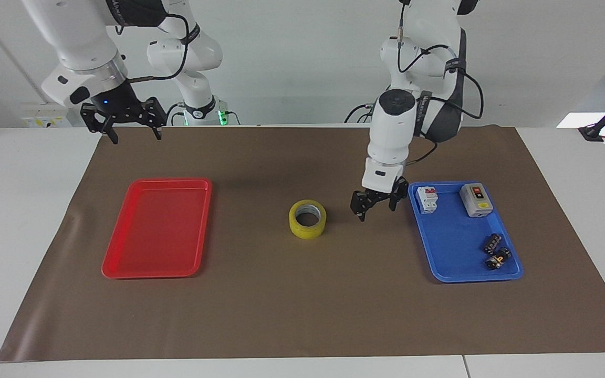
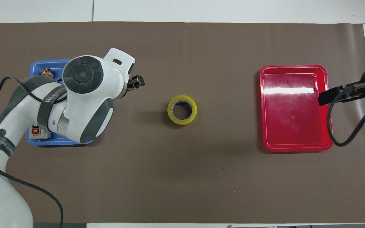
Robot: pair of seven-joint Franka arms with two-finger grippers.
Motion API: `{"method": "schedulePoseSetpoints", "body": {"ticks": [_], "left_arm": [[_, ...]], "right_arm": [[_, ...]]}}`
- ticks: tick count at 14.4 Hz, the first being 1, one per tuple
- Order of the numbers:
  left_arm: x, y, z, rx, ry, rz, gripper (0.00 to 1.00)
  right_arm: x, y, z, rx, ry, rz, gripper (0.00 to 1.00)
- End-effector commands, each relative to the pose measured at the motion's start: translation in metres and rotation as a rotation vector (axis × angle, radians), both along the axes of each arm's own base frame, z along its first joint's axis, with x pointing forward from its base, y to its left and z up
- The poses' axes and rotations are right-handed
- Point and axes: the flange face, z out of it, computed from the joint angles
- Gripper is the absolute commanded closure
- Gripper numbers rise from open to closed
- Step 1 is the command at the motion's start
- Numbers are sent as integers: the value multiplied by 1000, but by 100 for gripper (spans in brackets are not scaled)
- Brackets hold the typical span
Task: Place and move tape with both arms
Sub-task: 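Set the tape down and retract the left gripper while the right gripper reaches it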
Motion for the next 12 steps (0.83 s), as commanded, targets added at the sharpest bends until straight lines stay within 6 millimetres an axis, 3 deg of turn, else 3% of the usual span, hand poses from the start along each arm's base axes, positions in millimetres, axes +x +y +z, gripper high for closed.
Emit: {"method": "schedulePoseSetpoints", "body": {"ticks": [1, 3, 5, 8, 12], "left_arm": [[-5, 49, 32, -19, 63, -83, 0], [-6, 91, 54, -33, 106, -133, 0], [-8, 131, 69, -30, 139, -176, 0], [-6, 179, 95, -25, 181, -202, 0], [-2, 223, 129, -58, 202, -196, 0]], "right_arm": [[11, 67, -36, 7, -8, 72, 0], [23, 128, -72, 12, -25, 66, 0], [28, 172, -110, 17, -39, 47, 0], [25, 211, -166, 43, -83, 19, 0], [27, 263, -230, 62, -100, -27, 0]]}}
